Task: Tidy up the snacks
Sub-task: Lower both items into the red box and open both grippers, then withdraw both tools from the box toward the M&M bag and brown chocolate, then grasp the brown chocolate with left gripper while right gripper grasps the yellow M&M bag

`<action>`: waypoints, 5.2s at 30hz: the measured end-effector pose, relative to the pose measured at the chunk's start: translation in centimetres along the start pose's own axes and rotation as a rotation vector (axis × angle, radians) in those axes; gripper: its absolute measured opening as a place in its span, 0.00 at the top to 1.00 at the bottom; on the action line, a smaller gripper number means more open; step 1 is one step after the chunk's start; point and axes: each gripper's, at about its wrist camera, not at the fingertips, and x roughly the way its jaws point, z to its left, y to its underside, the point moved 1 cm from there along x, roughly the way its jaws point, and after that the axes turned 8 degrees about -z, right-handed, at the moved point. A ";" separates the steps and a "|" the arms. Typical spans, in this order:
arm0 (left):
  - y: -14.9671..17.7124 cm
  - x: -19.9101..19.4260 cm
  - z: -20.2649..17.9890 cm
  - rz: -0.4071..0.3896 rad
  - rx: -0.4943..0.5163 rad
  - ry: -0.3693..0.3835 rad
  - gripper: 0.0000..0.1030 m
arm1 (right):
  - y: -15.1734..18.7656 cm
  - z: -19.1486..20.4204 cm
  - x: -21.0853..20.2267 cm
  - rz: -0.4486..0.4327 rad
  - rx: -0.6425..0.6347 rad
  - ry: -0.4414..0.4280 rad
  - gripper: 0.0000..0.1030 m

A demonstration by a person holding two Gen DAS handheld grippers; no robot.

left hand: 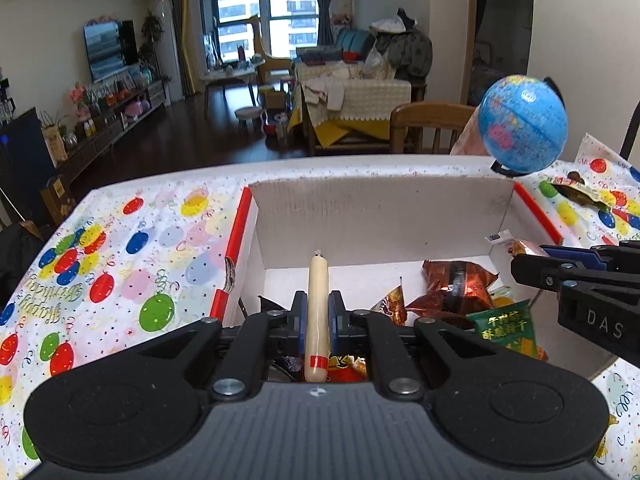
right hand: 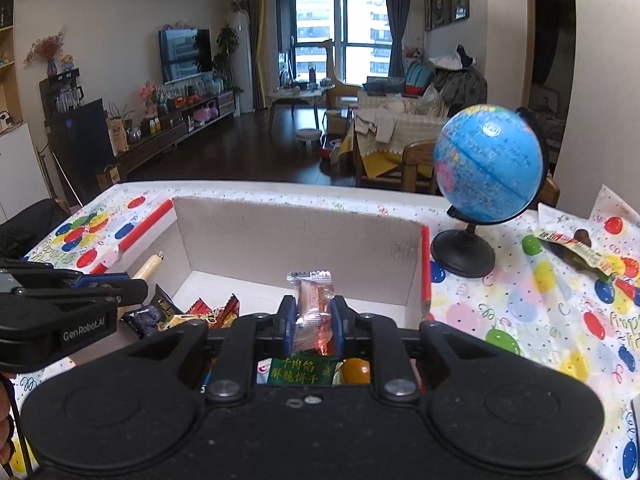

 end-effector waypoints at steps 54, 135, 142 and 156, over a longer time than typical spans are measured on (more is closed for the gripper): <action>1.9 -12.5 -2.8 -0.059 -0.027 0.126 0.48 | 1.6 -0.8 -12.1 -0.061 0.060 -0.011 0.23; 15.2 -7.1 -16.4 0.003 -0.044 0.298 0.35 | 14.0 -9.9 -6.1 0.091 0.340 -0.148 0.36; 15.4 -7.4 -16.3 -0.016 -0.036 0.309 0.62 | 14.2 -10.2 -6.3 0.076 0.358 -0.145 0.50; 15.6 -8.0 -15.2 0.003 -0.057 0.265 0.66 | 14.0 -10.2 -7.7 0.066 0.348 -0.084 0.73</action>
